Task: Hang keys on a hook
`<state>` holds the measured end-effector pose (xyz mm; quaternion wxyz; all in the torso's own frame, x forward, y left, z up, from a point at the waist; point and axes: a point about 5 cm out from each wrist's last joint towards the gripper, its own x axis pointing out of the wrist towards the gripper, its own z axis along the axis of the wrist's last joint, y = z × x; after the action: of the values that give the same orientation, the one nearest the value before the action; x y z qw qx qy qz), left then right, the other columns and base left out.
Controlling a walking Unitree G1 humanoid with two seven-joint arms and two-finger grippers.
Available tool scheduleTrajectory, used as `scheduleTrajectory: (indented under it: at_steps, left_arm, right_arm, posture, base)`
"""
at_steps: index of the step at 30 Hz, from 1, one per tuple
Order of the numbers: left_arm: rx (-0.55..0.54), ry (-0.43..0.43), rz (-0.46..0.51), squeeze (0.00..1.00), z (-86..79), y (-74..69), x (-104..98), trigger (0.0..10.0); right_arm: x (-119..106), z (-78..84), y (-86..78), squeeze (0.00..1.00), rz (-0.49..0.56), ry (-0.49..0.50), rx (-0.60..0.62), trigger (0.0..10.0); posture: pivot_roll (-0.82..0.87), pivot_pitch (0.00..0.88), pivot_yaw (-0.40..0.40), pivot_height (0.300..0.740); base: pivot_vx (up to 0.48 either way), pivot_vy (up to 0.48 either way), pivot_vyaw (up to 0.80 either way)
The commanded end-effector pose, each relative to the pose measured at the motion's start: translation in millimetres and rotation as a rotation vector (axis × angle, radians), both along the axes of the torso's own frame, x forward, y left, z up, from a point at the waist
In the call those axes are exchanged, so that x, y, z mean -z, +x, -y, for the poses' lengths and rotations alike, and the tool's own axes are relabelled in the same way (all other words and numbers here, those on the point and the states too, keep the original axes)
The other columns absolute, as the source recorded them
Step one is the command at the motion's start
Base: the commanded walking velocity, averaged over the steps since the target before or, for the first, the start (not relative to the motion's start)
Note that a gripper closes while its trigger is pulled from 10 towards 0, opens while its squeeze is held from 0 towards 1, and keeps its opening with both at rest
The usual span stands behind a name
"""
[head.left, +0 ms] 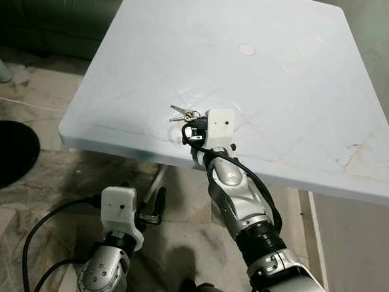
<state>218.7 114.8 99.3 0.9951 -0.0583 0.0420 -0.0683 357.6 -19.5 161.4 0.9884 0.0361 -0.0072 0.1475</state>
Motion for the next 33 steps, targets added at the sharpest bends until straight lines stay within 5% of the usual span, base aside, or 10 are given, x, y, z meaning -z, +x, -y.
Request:
scheduleTrajectory:
  at_steps: [1, 5, 6, 33]
  left_arm:
    - [-0.001, -0.001, -0.01, 0.0, 1.5, -3.4, 1, 10.0]
    - [-0.002, 0.0, -0.011, 0.0, 1.4, -3.6, 1, 10.0]
    - [-0.002, 0.0, -0.011, 0.0, 1.6, -3.6, 1, 10.0]
    - [-0.008, 0.003, -0.01, 0.0, 3.1, -2.9, 2, 10.0]
  right_arm:
    - [-17, -55.9, -16.4, 1.0, -0.007, 0.114, -0.119, 10.0]
    - [-17, -56.8, -16.9, 1.0, -0.007, 0.102, -0.136, 10.0]
    - [-18, -58.3, -17.4, 0.0, -0.012, 0.116, -0.153, 10.0]
    - [-38, -73.6, -21.6, 0.0, 0.04, 0.211, -0.207, 10.0]
  posture:
    - [0.18, 0.25, -0.134, 0.74]
    - [0.18, 0.249, -0.133, 0.74]
    - [0.18, 0.246, -0.133, 0.74]
    - [0.19, 0.237, -0.134, 0.74]
  base:
    - [0.0, 0.0, 0.0]
    - [0.0, 0.0, 0.0]
    - [0.0, 0.0, 0.0]
    - [0.0, 0.0, 0.0]
